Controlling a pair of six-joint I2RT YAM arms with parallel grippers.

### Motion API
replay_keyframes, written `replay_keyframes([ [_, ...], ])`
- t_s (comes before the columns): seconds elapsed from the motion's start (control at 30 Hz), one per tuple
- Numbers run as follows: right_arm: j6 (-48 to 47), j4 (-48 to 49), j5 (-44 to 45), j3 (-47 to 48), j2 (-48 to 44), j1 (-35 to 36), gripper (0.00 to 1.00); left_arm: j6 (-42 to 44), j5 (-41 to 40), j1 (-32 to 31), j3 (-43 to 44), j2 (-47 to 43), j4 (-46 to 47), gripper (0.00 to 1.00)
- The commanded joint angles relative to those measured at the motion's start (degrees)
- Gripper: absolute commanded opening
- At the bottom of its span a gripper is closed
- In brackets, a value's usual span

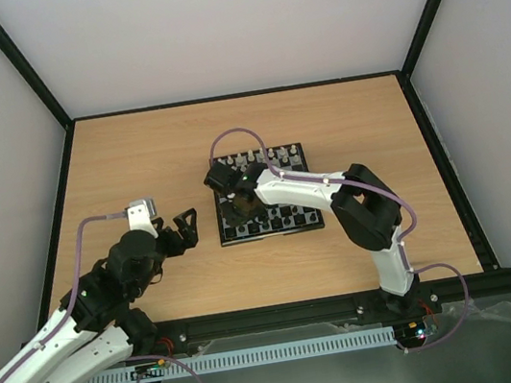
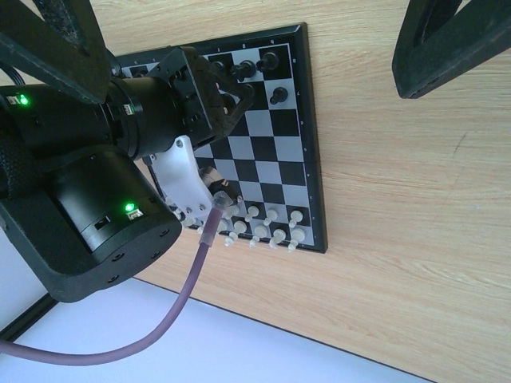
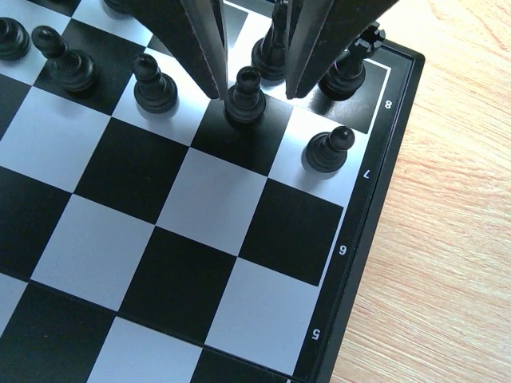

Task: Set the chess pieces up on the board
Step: Adjust the chess piece on the chessboard.

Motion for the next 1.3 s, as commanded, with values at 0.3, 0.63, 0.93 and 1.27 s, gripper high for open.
replay_keyframes([
  [0.3,-0.43,-2.74,-0.23,-0.37,2.54,0.86,0.18,0.63,-0.61,0.26,-0.82,-0.24,0.32,1.0],
  [0.63,-0.56,-2.76,0.59,0.39,3.31,0.9,0.12,0.64,-0.69,0.27,-0.79,-0.23,0.37,1.0],
  [0.93,-0.87,-3.16,1.92,1.8,4.37,0.86,0.11,0.66,-0.91,0.27,-0.7,-0.15,0.28,0.99],
  [1.27,-1.04,-3.56,2.76,2.18,4.68,0.6,0.11,0.57,-0.91,0.25,-0.69,-0.27,0.17,0.99],
])
